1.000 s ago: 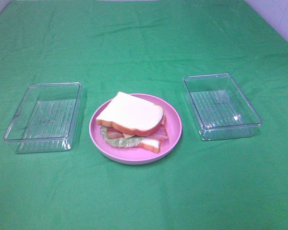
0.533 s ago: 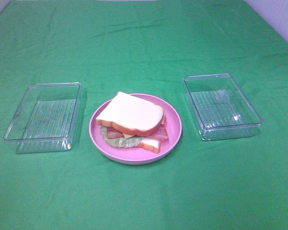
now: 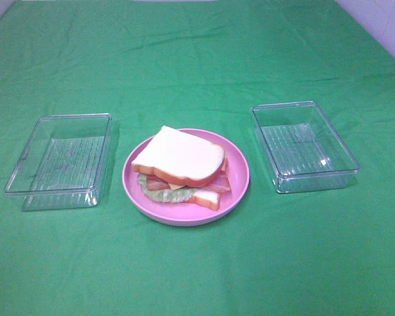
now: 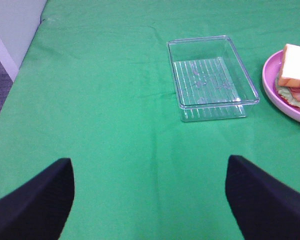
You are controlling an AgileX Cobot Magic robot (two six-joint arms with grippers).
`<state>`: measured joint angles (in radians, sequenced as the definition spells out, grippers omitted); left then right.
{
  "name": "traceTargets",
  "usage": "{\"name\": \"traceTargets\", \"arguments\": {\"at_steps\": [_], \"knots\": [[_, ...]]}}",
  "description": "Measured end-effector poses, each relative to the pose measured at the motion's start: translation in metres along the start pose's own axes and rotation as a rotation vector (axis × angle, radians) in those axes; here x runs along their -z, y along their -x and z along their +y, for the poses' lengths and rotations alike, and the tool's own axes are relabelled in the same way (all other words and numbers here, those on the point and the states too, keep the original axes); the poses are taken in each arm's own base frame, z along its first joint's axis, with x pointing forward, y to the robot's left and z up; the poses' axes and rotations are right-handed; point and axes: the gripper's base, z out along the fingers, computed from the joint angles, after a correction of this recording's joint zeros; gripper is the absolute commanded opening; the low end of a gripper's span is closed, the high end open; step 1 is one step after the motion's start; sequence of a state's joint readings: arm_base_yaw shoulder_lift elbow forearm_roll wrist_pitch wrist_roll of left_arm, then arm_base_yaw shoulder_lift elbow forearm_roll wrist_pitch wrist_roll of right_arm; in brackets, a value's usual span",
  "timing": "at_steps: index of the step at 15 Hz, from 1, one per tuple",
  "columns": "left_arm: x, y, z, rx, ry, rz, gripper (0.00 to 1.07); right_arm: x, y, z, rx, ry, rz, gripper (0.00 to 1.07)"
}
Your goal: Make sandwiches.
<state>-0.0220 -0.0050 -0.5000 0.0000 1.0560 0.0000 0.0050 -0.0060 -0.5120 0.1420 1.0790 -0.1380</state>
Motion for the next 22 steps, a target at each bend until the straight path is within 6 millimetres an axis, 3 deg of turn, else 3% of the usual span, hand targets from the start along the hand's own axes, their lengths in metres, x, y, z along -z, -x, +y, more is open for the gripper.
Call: {"name": "traceTargets", "arguments": {"at_steps": [22], "knots": [[0.0000,0.0000,-0.0020,0.012,-0.022,0.000,0.79,0.0000,0.0001,0.0010,-0.005,0.011,-0.002,0.73]]}}
